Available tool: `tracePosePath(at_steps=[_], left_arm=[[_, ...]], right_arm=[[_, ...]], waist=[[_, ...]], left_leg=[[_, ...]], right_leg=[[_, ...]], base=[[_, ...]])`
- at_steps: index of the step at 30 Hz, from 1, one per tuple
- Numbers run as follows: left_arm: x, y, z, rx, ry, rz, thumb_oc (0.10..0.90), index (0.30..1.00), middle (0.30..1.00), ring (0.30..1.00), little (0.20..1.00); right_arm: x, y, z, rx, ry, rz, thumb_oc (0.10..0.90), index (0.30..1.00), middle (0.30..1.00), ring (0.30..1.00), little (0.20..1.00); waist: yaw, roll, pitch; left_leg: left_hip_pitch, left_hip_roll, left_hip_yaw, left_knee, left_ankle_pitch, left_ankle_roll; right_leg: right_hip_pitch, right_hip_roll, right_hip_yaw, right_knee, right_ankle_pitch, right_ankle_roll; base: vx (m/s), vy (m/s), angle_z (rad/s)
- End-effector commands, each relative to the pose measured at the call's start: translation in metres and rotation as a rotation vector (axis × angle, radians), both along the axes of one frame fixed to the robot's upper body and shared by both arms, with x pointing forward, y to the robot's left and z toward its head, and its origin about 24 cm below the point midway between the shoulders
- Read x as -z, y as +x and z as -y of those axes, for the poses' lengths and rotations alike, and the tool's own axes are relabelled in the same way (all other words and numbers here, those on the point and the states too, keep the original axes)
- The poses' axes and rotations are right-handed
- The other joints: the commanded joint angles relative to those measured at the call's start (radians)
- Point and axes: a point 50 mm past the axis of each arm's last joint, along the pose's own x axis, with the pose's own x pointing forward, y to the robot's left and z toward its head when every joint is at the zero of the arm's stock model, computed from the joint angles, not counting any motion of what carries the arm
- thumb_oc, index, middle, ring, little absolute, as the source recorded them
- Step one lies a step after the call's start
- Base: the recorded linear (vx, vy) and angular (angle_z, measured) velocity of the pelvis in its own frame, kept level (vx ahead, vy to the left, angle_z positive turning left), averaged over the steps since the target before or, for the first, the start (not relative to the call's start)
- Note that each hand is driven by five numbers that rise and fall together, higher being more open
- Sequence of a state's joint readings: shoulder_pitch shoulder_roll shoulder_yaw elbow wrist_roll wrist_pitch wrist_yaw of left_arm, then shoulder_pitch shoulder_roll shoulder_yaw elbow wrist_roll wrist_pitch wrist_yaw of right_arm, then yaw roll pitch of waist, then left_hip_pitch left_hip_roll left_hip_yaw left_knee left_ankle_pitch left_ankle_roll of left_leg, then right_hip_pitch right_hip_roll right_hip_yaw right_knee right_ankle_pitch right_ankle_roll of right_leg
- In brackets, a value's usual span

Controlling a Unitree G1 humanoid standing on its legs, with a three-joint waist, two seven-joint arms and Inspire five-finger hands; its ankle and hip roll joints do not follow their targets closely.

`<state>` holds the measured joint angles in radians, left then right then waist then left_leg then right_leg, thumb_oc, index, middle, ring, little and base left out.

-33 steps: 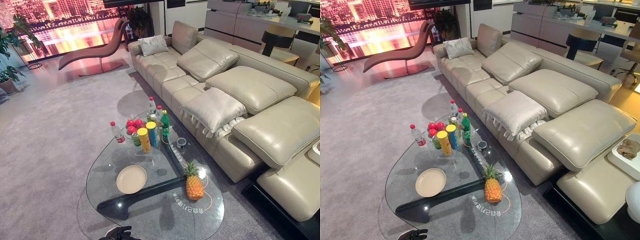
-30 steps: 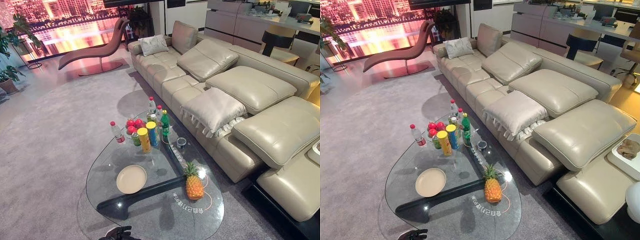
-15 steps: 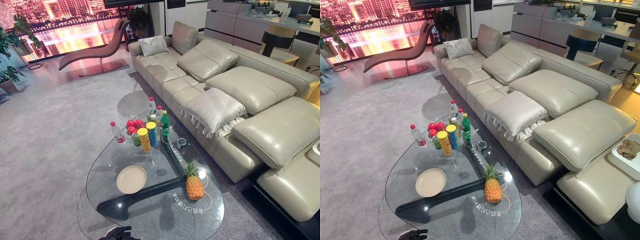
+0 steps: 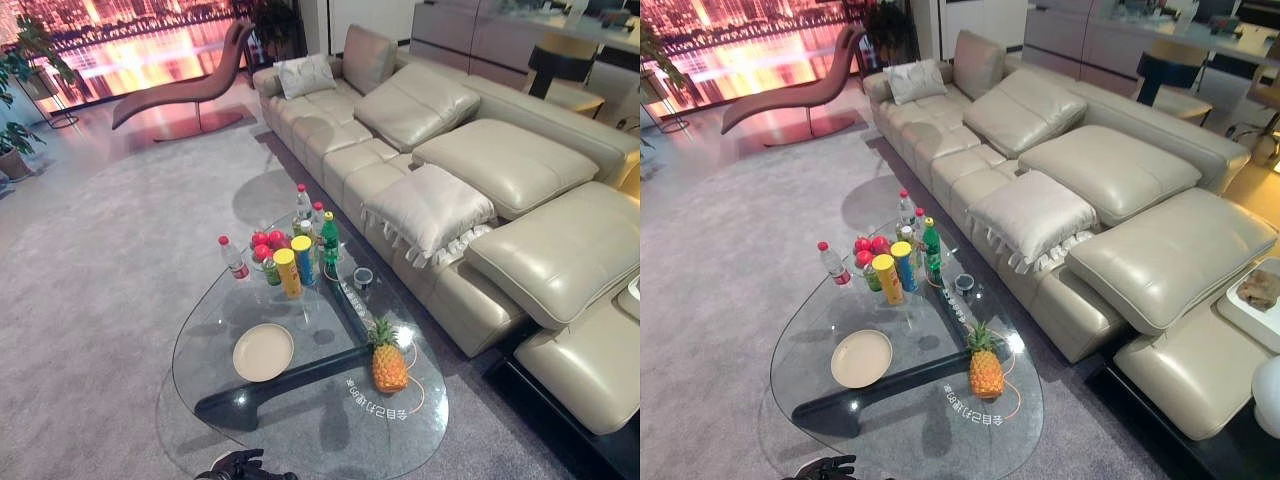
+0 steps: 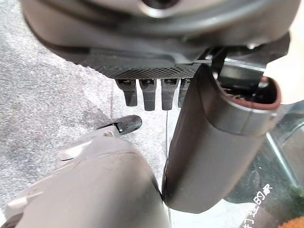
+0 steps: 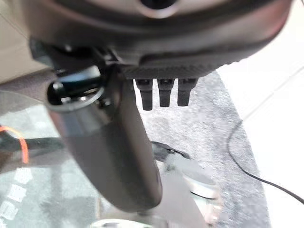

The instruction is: Pick up the fruit to the plate

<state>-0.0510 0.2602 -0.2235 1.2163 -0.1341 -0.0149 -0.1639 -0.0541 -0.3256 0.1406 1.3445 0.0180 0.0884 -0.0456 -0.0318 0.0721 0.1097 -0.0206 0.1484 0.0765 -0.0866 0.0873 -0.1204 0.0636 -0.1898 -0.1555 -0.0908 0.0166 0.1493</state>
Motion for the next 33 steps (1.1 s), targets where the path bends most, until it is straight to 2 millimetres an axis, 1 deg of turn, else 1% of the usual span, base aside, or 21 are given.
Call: tracePosePath(at_steps=[1, 3, 4, 5, 7, 9, 10, 12, 15, 16, 17, 19, 22, 23, 27, 30, 32, 33], left_arm=[[-0.021, 0.041, -0.033, -0.043, 0.088, 0.111, 0.8, 0.9, 0.9, 0.9, 0.9], [-0.028, 0.054, -0.037, -0.071, 0.067, 0.161, 0.8, 0.9, 0.9, 0.9, 0.9], [-0.03, 0.057, -0.038, -0.081, 0.059, 0.173, 0.8, 0.9, 0.9, 0.9, 0.9], [-0.036, 0.068, -0.039, -0.107, 0.023, 0.211, 0.8, 0.9, 0.9, 0.9, 0.9], [-0.04, 0.075, -0.039, -0.116, 0.0, 0.228, 0.8, 0.9, 0.9, 0.9, 0.9], [-0.046, 0.088, -0.035, -0.113, -0.057, 0.262, 0.8, 0.9, 0.9, 0.9, 0.9], [-0.047, 0.09, -0.034, -0.109, -0.076, 0.266, 0.8, 0.9, 0.9, 0.9, 0.9], [-0.053, 0.1, -0.029, -0.116, -0.141, 0.297, 0.8, 0.9, 0.9, 0.9, 0.9], [-0.064, 0.12, -0.017, -0.153, -0.303, 0.367, 0.8, 0.9, 0.9, 0.9, 0.9], [-0.067, 0.123, -0.015, -0.176, -0.334, 0.384, 0.8, 0.9, 0.9, 0.9, 0.9], [-0.071, 0.129, -0.013, -0.203, -0.368, 0.417, 0.8, 0.9, 0.9, 0.9, 0.9], [-0.079, 0.14, -0.012, -0.266, -0.393, 0.493, 0.8, 0.9, 0.9, 0.9, 0.9], [-0.097, 0.158, -0.019, -0.456, -0.383, 0.652, 0.8, 0.9, 0.9, 0.9, 0.9], [-0.104, 0.163, -0.025, -0.547, -0.362, 0.711, 0.8, 0.9, 0.9, 0.9, 0.9], [-0.114, 0.167, -0.031, -0.649, -0.291, 0.801, 0.8, 0.9, 0.9, 0.9, 0.9], [-0.118, 0.168, -0.038, -0.728, -0.252, 0.838, 0.8, 0.9, 0.9, 0.9, 0.9], [-0.12, 0.168, -0.043, -0.774, -0.209, 0.854, 0.8, 0.9, 0.9, 0.9, 0.9], [-0.119, 0.166, -0.046, -0.806, -0.172, 0.855, 0.8, 0.9, 0.9, 0.9, 0.9]], right_arm=[[-0.02, 0.044, 0.024, -0.028, -0.099, 0.088, 0.8, 0.9, 0.9, 0.9, 0.9], [-0.026, 0.058, 0.027, -0.028, -0.114, 0.124, 0.8, 0.9, 0.9, 0.9, 0.9], [-0.028, 0.061, 0.028, -0.028, -0.117, 0.134, 0.8, 0.9, 0.9, 0.9, 0.9], [-0.032, 0.07, 0.031, -0.024, -0.125, 0.151, 0.8, 0.9, 0.9, 0.9, 0.9], [-0.034, 0.074, 0.032, -0.025, -0.126, 0.162, 0.8, 0.9, 0.9, 0.9, 0.9], [-0.039, 0.083, 0.035, -0.021, -0.135, 0.201, 0.8, 0.9, 0.9, 0.9, 0.9], [-0.041, 0.085, 0.035, -0.014, -0.138, 0.21, 0.8, 0.9, 0.9, 0.9, 0.9], [-0.047, 0.096, 0.038, -0.002, -0.151, 0.252, 0.8, 0.9, 0.9, 0.9, 0.9], [-0.062, 0.117, 0.044, 0.01, -0.204, 0.349, 0.8, 0.9, 0.9, 0.9, 0.9], [-0.066, 0.123, 0.046, 0.019, -0.23, 0.387, 0.8, 0.9, 0.9, 0.9, 0.9], [-0.074, 0.133, 0.047, 0.038, -0.272, 0.458, 0.8, 0.9, 0.9, 0.9, 0.9], [-0.088, 0.149, 0.047, 0.064, -0.33, 0.575, 0.8, 0.9, 0.9, 0.9, 0.9], [-0.107, 0.172, 0.04, 0.094, -0.393, 0.74, 0.8, 0.9, 0.9, 0.9, 0.9], [-0.116, 0.183, 0.033, 0.112, -0.414, 0.82, 0.8, 0.9, 0.9, 0.9, 0.9], [-0.128, 0.195, 0.019, 0.129, -0.429, 0.94, 0.8, 0.9, 0.9, 0.9, 0.9], [-0.137, 0.202, 0.014, 0.138, -0.434, 1.004, 0.8, 0.9, 0.9, 0.9, 0.9], [-0.14, 0.205, 0.012, 0.142, -0.43, 1.034, 0.8, 0.9, 0.9, 0.9, 0.9], [-0.141, 0.206, 0.01, 0.139, -0.427, 1.044, 0.8, 0.9, 0.9, 0.9, 0.9]], waist=[[0.021, -0.022, 0.159], [0.013, -0.014, 0.212], [0.012, -0.012, 0.224], [0.009, -0.009, 0.263], [0.01, -0.007, 0.282], [0.01, 0.004, 0.326], [0.01, 0.008, 0.335], [0.008, 0.02, 0.367], [0.007, 0.038, 0.408], [0.007, 0.04, 0.41], [0.007, 0.041, 0.41], [0.006, 0.038, 0.41], [0.005, 0.029, 0.41], [0.005, 0.02, 0.41], [0.01, 0.002, 0.41], [0.013, -0.008, 0.41], [0.014, -0.016, 0.41], [0.015, -0.02, 0.41]], left_leg=[[-0.003, 0.02, 0.019, -0.001, -0.01, 0.001], [-0.052, 0.002, 0.005, -0.001, -0.003, 0.01], [-0.064, -0.002, 0.002, -0.001, -0.001, 0.012], [-0.099, -0.014, -0.004, -0.001, 0.008, 0.017], [-0.12, -0.02, -0.008, -0.001, 0.013, 0.02], [-0.167, -0.035, -0.019, -0.001, 0.023, 0.029], [-0.176, -0.038, -0.02, -0.001, 0.025, 0.031], [-0.207, -0.043, -0.018, -0.001, 0.035, 0.031], [-0.248, -0.05, -0.013, 0.008, 0.047, 0.031], [-0.272, -0.05, -0.013, 0.023, 0.049, 0.029], [-0.326, -0.048, -0.015, 0.06, 0.047, 0.027], [-0.395, -0.044, -0.013, 0.109, 0.041, 0.025], [-0.49, -0.045, -0.02, 0.179, 0.027, 0.022], [-0.547, -0.044, -0.03, 0.225, 0.017, 0.021], [-0.641, -0.047, -0.049, 0.309, -0.003, 0.025], [-0.691, -0.048, -0.059, 0.367, -0.022, 0.029], [-0.724, -0.046, -0.069, 0.416, -0.039, 0.031], [-0.74, -0.043, -0.075, 0.458, -0.059, 0.032]], right_leg=[[-0.081, -0.089, -0.009, 0.003, 0.099, 0.025], [-0.14, -0.083, 0.015, 0.012, 0.11, 0.018], [-0.153, -0.081, 0.021, 0.014, 0.112, 0.016], [-0.189, -0.079, 0.033, 0.022, 0.119, 0.013], [-0.211, -0.077, 0.04, 0.034, 0.117, 0.011], [-0.271, -0.076, 0.053, 0.087, 0.102, 0.006], [-0.284, -0.077, 0.055, 0.099, 0.099, 0.005], [-0.329, -0.08, 0.059, 0.128, 0.094, 0.003], [-0.391, -0.086, 0.068, 0.165, 0.085, 0.002], [-0.417, -0.088, 0.071, 0.181, 0.082, 0.001], [-0.465, -0.091, 0.073, 0.207, 0.081, -0.001], [-0.528, -0.09, 0.074, 0.24, 0.077, -0.002], [-0.618, -0.078, 0.078, 0.29, 0.067, -0.005], [-0.67, -0.071, 0.08, 0.326, 0.058, -0.008], [-0.757, -0.054, 0.089, 0.4, 0.04, -0.016], [-0.803, -0.048, 0.092, 0.452, 0.025, -0.02], [-0.834, -0.045, 0.093, 0.494, 0.011, -0.023], [-0.852, -0.042, 0.096, 0.53, -0.006, -0.025]], base=[[-0.15, 0.014, -0.01], [-0.13, 0.022, 0.01], [-0.15, 0.017, -0.03], [-0.13, 0.007, -0.09], [-0.1, 0.001, -0.07], [-0.11, 0.039, 0.02], [-0.11, 0.061, 0.03], [-0.1, 0.054, 0.05], [-0.09, 0.058, 0.03], [-0.08, 0.029, 0.0], [-0.08, -0.006, 0.0], [-0.1, -0.051, -0.03], [-0.11, -0.066, -0.01], [-0.09, -0.06, 0.0], [-0.06, -0.077, 0.09], [-0.05, -0.053, 0.13], [-0.03, -0.049, 0.07], [-0.01, -0.034, 0.11]])
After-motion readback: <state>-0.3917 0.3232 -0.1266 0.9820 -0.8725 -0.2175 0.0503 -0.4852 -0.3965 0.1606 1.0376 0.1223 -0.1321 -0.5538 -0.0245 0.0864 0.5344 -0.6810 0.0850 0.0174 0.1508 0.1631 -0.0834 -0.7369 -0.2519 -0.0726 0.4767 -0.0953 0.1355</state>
